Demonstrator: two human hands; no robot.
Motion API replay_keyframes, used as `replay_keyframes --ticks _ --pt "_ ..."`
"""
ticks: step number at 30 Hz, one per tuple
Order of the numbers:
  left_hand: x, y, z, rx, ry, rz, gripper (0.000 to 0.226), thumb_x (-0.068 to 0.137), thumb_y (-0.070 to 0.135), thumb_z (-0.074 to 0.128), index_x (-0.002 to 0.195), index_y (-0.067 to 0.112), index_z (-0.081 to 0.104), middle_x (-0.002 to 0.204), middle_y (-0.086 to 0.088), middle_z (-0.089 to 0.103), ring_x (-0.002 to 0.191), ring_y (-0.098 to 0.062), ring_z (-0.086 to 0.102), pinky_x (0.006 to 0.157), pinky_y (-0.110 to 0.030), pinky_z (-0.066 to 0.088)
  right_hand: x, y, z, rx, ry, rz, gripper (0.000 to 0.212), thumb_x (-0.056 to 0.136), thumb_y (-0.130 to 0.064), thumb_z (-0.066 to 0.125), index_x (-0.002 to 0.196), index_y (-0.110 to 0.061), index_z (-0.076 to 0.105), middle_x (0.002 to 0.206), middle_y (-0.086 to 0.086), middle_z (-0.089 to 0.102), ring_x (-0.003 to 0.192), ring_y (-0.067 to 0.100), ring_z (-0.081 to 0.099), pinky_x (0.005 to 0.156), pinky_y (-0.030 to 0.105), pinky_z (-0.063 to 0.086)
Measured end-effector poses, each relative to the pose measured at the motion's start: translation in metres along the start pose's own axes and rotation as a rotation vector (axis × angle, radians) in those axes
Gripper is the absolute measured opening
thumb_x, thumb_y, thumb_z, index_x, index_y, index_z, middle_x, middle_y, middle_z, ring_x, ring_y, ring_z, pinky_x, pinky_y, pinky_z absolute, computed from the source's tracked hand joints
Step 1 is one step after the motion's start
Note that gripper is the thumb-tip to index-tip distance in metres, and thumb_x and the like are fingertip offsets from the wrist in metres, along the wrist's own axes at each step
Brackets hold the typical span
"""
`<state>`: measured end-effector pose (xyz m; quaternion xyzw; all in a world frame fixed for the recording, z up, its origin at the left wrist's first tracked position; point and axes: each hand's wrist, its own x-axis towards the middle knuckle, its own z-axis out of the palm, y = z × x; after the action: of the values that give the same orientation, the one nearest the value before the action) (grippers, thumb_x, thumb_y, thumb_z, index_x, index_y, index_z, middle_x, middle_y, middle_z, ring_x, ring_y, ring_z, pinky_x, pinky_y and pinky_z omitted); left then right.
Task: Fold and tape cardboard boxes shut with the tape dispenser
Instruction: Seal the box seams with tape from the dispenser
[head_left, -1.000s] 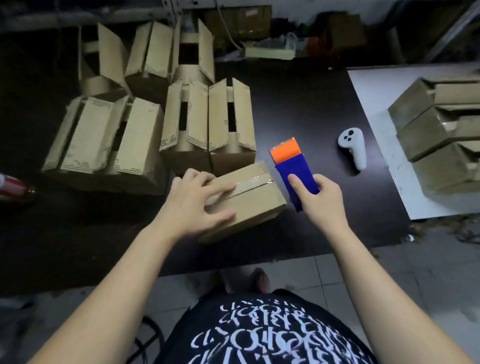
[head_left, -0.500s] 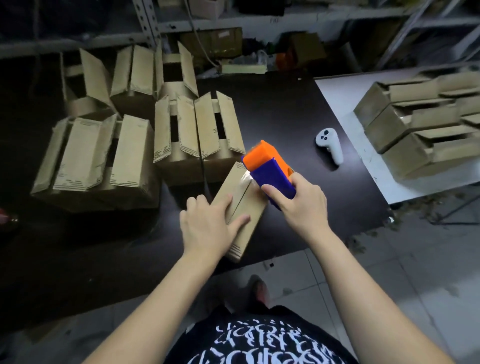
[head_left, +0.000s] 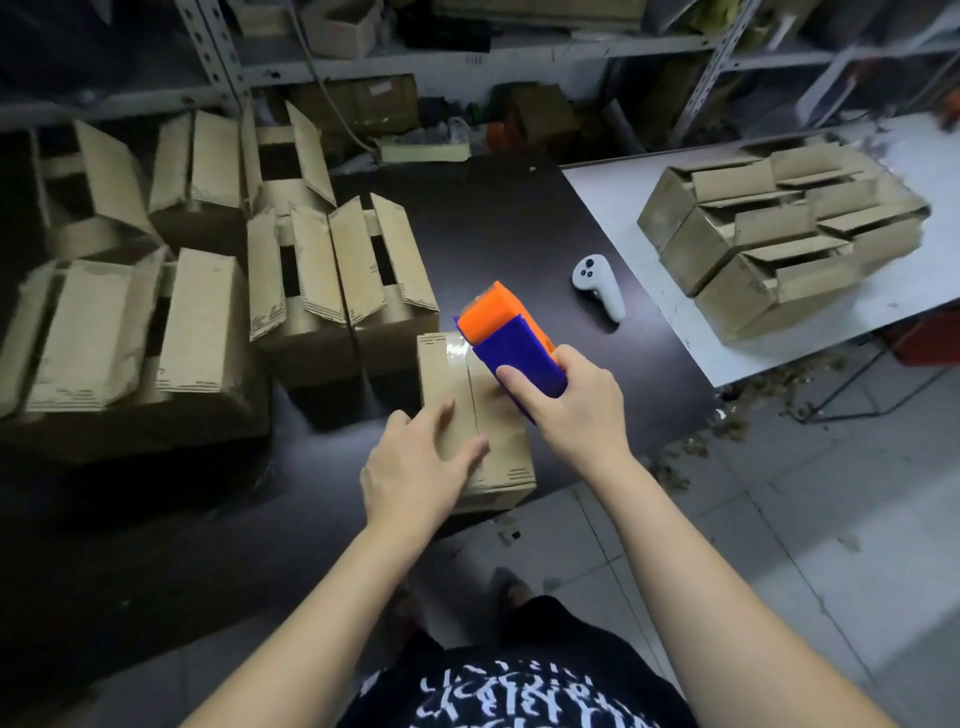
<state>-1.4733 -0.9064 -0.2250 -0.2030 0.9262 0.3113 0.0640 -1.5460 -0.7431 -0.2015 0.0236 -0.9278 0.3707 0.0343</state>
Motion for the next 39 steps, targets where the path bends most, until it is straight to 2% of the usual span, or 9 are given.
replay_keyframes --ticks 5,9,12,15,19,27,32,36,39 --pt "-0.004 0.009 0.009 -0.023 0.059 0.027 0.057 0.081 0.065 0.070 0.130 0.039 0.057 0.111 0.003 0.041 0.107 -0.022 0.055 0.084 -0.036 0.048 0.003 0.019 -0.009 0.086 -0.034 -0.018 0.047 0.085 -0.058 0.075 0.070 -0.026 0.045 0.063 -0.011 0.057 0.059 0.008 0.053 0.054 0.023 0.033" --pt "0.029 0.017 0.000 -0.026 0.149 0.189 0.035 0.084 0.048 0.077 0.109 0.024 0.070 0.119 0.002 0.047 0.115 -0.020 0.050 0.096 -0.043 0.048 0.010 0.038 -0.021 0.187 -0.054 0.030 0.047 0.087 -0.055 0.074 0.069 -0.022 0.045 0.064 -0.009 0.061 0.060 0.013 0.055 0.057 0.030 0.038" --pt "0.063 0.035 -0.011 0.072 0.144 0.269 0.045 0.093 0.041 0.070 0.134 0.024 0.062 0.138 0.003 0.051 0.130 -0.021 0.048 0.107 -0.049 0.042 0.014 0.050 -0.027 0.225 -0.095 0.041 0.044 0.088 -0.054 0.073 0.070 -0.024 0.046 0.066 -0.008 0.062 0.061 0.012 0.056 0.058 0.030 0.040" --pt "0.086 0.047 -0.013 0.190 -0.021 0.219 0.058 0.099 0.043 0.061 0.152 0.028 0.042 0.158 0.005 0.041 0.145 -0.019 0.036 0.115 -0.049 0.031 0.014 0.063 -0.029 0.271 -0.155 0.057 0.042 0.088 -0.055 0.073 0.073 -0.022 0.051 0.069 -0.006 0.067 0.066 0.016 0.063 0.062 0.039 0.052" --pt "0.094 0.045 -0.011 0.252 -0.095 0.182 0.053 0.100 0.046 0.058 0.149 0.030 0.045 0.149 0.005 0.050 0.139 -0.019 0.042 0.112 -0.050 0.028 0.013 0.080 -0.024 0.334 -0.208 0.080 0.043 0.084 -0.061 0.072 0.075 -0.024 0.054 0.071 -0.007 0.069 0.071 0.019 0.071 0.067 0.050 0.058" --pt "0.092 0.038 -0.010 0.199 -0.054 0.227 0.054 0.099 0.050 0.058 0.149 0.031 0.048 0.144 0.005 0.052 0.134 -0.018 0.044 0.103 -0.045 0.029 0.020 0.087 -0.019 0.348 -0.275 0.056 0.046 0.080 -0.064 0.074 0.076 -0.022 0.057 0.072 -0.006 0.069 0.070 0.020 0.071 0.067 0.052 0.059" --pt "0.082 0.031 0.007 0.208 0.115 0.201 0.057 0.099 0.053 0.055 0.151 0.030 0.047 0.152 0.007 0.047 0.141 -0.015 0.039 0.102 -0.045 0.028 0.029 0.074 -0.025 0.333 -0.273 0.029 0.051 0.076 -0.067 0.076 0.074 -0.021 0.055 0.066 -0.001 0.070 0.067 0.025 0.070 0.066 0.052 0.059" --pt "0.070 0.047 0.017 -0.063 0.362 0.205 0.041 0.100 0.039 0.061 0.135 0.020 0.064 0.140 0.002 0.060 0.133 -0.018 0.051 0.104 -0.043 0.034 0.031 0.063 -0.033 0.319 -0.250 -0.003 0.055 0.075 -0.067 0.077 0.069 -0.018 0.052 0.059 -0.003 0.067 0.063 0.027 0.070 0.063 0.051 0.059" --pt "0.055 0.068 -0.004 -0.589 0.295 0.166 0.028 0.104 0.033 0.055 0.120 0.018 0.071 0.114 0.000 0.074 0.108 -0.015 0.067 0.096 -0.037 0.050 0.029 0.058 -0.037 0.347 -0.239 -0.042 0.061 0.072 -0.068 0.078 0.067 -0.013 0.053 0.057 0.001 0.064 0.062 0.033 0.069 0.058 0.052 0.056"
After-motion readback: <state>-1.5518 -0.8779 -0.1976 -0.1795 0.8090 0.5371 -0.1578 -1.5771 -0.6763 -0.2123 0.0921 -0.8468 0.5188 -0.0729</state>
